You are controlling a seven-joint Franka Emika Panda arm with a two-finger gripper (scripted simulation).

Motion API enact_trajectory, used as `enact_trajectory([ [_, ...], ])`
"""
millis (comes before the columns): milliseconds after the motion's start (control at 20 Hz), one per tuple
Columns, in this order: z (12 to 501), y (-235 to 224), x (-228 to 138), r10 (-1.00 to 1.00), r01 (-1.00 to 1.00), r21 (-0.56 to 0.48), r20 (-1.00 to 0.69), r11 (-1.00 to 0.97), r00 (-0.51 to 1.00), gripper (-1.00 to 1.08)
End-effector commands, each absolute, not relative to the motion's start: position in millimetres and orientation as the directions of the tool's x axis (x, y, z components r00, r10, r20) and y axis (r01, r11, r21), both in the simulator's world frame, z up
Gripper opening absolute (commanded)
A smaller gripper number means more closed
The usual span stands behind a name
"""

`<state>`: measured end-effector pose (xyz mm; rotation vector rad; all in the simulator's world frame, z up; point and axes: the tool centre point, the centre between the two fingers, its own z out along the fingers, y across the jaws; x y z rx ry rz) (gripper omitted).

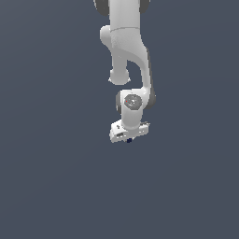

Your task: Pick up the object and move it to a goal position.

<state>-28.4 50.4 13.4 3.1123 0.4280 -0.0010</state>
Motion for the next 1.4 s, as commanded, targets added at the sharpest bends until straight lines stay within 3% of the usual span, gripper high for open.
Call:
enact_trajectory([
  [0,13.1,50.5,-28.2,0.270,0.270,0.000,0.000,-0.963,0.963,-1.00],
  [650,23.2,47.1,-23.5,0.270,0.270,0.000,0.000,-0.963,0.963,-1.00],
  [1350,107.9,18.7,17.9,0.270,0.270,0.000,0.000,-0.963,0.963,-1.00],
])
